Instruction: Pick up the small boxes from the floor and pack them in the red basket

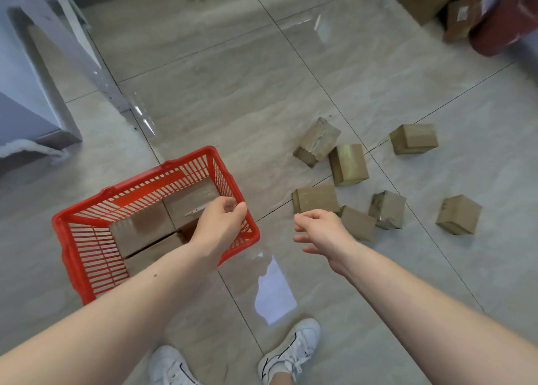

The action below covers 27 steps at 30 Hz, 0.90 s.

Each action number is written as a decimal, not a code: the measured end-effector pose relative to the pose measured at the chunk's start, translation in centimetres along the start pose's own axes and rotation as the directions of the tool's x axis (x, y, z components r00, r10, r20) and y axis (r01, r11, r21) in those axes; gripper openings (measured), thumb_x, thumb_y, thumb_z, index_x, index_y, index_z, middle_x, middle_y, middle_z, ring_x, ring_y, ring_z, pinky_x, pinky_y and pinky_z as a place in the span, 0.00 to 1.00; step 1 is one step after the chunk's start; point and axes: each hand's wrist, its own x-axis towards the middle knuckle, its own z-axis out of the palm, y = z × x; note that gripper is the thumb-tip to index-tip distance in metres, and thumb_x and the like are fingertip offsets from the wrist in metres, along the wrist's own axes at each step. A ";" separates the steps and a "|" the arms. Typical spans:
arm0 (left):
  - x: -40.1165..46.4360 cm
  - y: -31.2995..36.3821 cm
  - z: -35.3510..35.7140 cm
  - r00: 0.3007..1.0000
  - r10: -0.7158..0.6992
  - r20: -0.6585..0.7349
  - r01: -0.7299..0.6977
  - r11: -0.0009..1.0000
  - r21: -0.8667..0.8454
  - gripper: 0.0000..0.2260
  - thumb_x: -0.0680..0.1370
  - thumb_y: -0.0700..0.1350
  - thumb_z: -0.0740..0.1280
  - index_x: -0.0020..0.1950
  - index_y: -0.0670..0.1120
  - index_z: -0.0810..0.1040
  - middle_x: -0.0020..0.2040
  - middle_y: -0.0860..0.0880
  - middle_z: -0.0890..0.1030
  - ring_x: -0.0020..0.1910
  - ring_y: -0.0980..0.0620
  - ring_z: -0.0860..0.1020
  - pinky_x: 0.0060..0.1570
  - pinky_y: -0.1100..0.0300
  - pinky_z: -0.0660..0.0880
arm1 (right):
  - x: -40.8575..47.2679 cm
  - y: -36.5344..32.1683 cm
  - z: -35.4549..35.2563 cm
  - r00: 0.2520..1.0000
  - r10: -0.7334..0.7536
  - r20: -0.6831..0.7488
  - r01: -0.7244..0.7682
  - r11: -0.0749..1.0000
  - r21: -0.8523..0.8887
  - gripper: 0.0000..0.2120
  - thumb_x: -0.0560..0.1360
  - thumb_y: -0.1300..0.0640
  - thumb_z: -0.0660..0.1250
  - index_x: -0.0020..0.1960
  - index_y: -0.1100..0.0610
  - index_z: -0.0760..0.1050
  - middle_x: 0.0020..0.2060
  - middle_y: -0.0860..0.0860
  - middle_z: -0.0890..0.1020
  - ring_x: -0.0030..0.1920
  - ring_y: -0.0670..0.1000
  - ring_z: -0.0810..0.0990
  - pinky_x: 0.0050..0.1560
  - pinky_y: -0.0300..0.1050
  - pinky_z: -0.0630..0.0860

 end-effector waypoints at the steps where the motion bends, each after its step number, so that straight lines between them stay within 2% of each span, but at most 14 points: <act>1: 0.0 0.6 1.3 1.000 -0.002 -0.003 0.002 1.000 0.000 0.19 0.80 0.51 0.62 0.68 0.43 0.73 0.62 0.49 0.78 0.57 0.49 0.77 0.52 0.58 0.75 | 0.4 0.3 -1.5 1.000 -0.001 -0.001 0.001 1.000 0.008 0.08 0.79 0.53 0.63 0.53 0.57 0.75 0.46 0.50 0.79 0.48 0.52 0.83 0.51 0.49 0.79; 2: -0.1 1.4 2.6 1.000 -0.003 -0.005 0.003 1.000 0.007 0.19 0.80 0.51 0.63 0.68 0.43 0.74 0.61 0.49 0.78 0.55 0.50 0.77 0.48 0.59 0.75 | 0.9 0.5 -3.0 1.000 0.000 -0.001 0.000 1.000 0.013 0.09 0.79 0.53 0.63 0.54 0.57 0.76 0.46 0.50 0.79 0.47 0.52 0.82 0.51 0.49 0.79; 3: 0.0 2.0 3.8 1.000 -0.006 -0.005 0.006 1.000 0.012 0.19 0.80 0.51 0.63 0.67 0.43 0.74 0.60 0.49 0.78 0.55 0.49 0.77 0.49 0.58 0.75 | 1.3 0.8 -4.5 1.000 0.003 0.000 -0.003 1.000 0.015 0.09 0.79 0.53 0.63 0.54 0.58 0.76 0.45 0.50 0.79 0.46 0.51 0.82 0.50 0.49 0.78; 5: 0.2 3.5 6.2 1.000 -0.005 -0.008 0.005 1.000 0.005 0.19 0.79 0.51 0.64 0.66 0.42 0.75 0.61 0.46 0.79 0.59 0.46 0.78 0.59 0.51 0.75 | 2.2 1.3 -7.7 1.000 0.007 -0.001 -0.007 1.000 0.001 0.11 0.79 0.53 0.64 0.56 0.59 0.76 0.45 0.50 0.79 0.47 0.52 0.83 0.48 0.47 0.78; 8: 0.5 5.8 9.4 1.000 -0.007 0.001 0.007 1.000 -0.002 0.18 0.79 0.50 0.64 0.65 0.41 0.76 0.62 0.45 0.79 0.61 0.45 0.77 0.64 0.47 0.74 | 3.8 2.2 -12.3 1.000 0.020 -0.021 -0.020 1.000 -0.020 0.12 0.78 0.53 0.64 0.57 0.59 0.77 0.47 0.51 0.80 0.48 0.52 0.83 0.47 0.47 0.78; 14: 2.3 9.7 14.2 1.000 0.014 0.008 -0.014 1.000 0.019 0.17 0.80 0.49 0.64 0.64 0.42 0.77 0.56 0.49 0.77 0.56 0.49 0.75 0.63 0.47 0.75 | 7.0 2.6 -19.2 0.995 0.036 -0.088 -0.034 0.999 0.025 0.07 0.80 0.53 0.64 0.49 0.56 0.76 0.44 0.51 0.80 0.45 0.52 0.82 0.46 0.48 0.78; 18: 4.7 12.2 16.2 1.000 0.010 0.011 -0.010 1.000 0.016 0.15 0.80 0.49 0.64 0.61 0.42 0.79 0.52 0.49 0.77 0.53 0.50 0.75 0.62 0.46 0.75 | 9.4 1.6 -21.5 0.994 0.056 -0.098 -0.052 0.997 0.052 0.07 0.80 0.52 0.63 0.48 0.56 0.75 0.44 0.51 0.79 0.45 0.52 0.82 0.44 0.46 0.77; 22: 7.8 14.9 17.4 0.999 -0.012 0.032 0.011 1.000 0.019 0.13 0.80 0.49 0.63 0.59 0.43 0.79 0.47 0.48 0.78 0.50 0.49 0.75 0.61 0.45 0.76 | 12.2 -0.6 -23.1 0.993 0.072 -0.093 -0.066 0.996 0.065 0.07 0.80 0.52 0.63 0.48 0.55 0.74 0.44 0.50 0.79 0.44 0.51 0.82 0.47 0.48 0.78; 27: 12.6 18.2 18.2 0.999 -0.017 0.044 0.016 1.000 0.027 0.14 0.80 0.49 0.63 0.60 0.43 0.79 0.45 0.50 0.77 0.49 0.48 0.75 0.60 0.45 0.77 | 16.7 -4.4 -26.0 0.988 0.063 -0.141 -0.046 0.992 0.121 0.07 0.80 0.52 0.62 0.45 0.53 0.73 0.45 0.51 0.79 0.43 0.51 0.81 0.45 0.46 0.77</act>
